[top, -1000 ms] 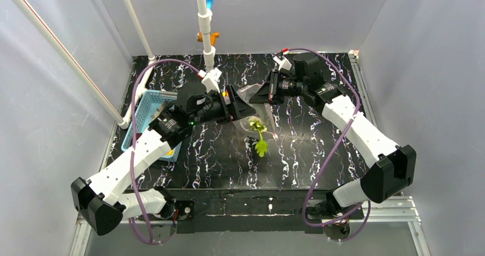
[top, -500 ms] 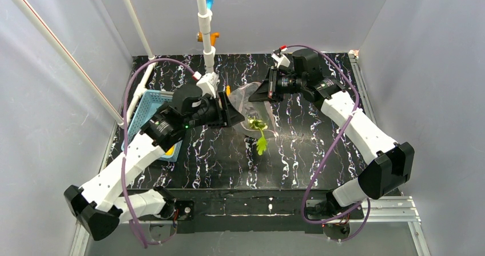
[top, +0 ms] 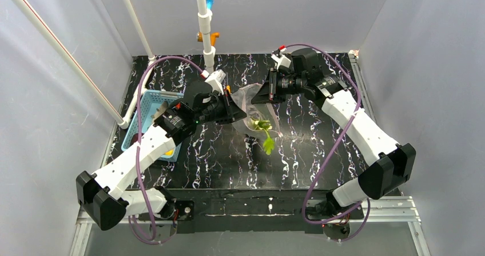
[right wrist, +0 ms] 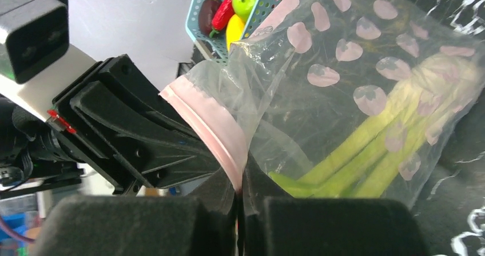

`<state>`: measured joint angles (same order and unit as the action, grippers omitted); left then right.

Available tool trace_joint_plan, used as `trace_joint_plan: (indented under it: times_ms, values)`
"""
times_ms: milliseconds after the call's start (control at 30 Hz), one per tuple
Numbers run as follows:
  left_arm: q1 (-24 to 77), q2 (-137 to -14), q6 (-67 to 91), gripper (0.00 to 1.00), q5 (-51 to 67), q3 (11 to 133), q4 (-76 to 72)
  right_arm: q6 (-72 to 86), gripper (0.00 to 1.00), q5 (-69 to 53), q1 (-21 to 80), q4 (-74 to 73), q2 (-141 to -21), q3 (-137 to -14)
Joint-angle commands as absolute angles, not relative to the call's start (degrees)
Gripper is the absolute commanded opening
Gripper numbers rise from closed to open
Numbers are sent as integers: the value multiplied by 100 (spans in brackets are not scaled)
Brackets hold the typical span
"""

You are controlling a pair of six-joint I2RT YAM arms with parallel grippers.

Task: Place the food in the zip-top bag and seal the zipper
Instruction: Adjust the zipper food storage bag at the center of the board.

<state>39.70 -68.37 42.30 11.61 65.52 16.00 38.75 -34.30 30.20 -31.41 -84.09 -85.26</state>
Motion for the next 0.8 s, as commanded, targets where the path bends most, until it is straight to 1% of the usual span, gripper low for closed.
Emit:
trace_joint_plan:
  times_ms: [0,67,167,233,367,500,567,633,700,767]
  values:
    - [3948,-6490,4780,0,896,6264,1214,2867,25,-2696,3067,-3778,-8262,-9076]
    - [3953,-6357,5239,0,668,6212,1235,2304,38,-2356,3067,-3912,-8156,-9123]
    - [3955,-6289,5759,0,524,6214,1238,1487,52,-2141,3076,-3980,-7893,-9143]
    - [3952,-6259,6071,0,374,6199,1285,1146,62,-2055,3076,-3706,-7501,-8725]
    - [3952,-6147,6524,0,93,6106,1300,1024,76,-2027,3072,-2488,-6147,-7264]
    - [3950,-6024,6817,0,-164,5983,1169,1031,77,-2010,3076,-1658,-4899,-5890]
    - [3955,-5990,6906,0,-219,5940,1108,836,79,-2209,3085,-1402,-4392,-5299]
    - [3954,-5953,7053,0,-268,5893,1052,571,76,-2368,3282,-1470,-4086,-4962]
    - [3952,-5922,7108,0,-314,5866,1022,443,76,-2066,3602,-1420,-3808,-4638]
    - [3951,-5892,7119,0,-358,5861,990,268,78,-1596,4047,-1224,-3580,-4269]
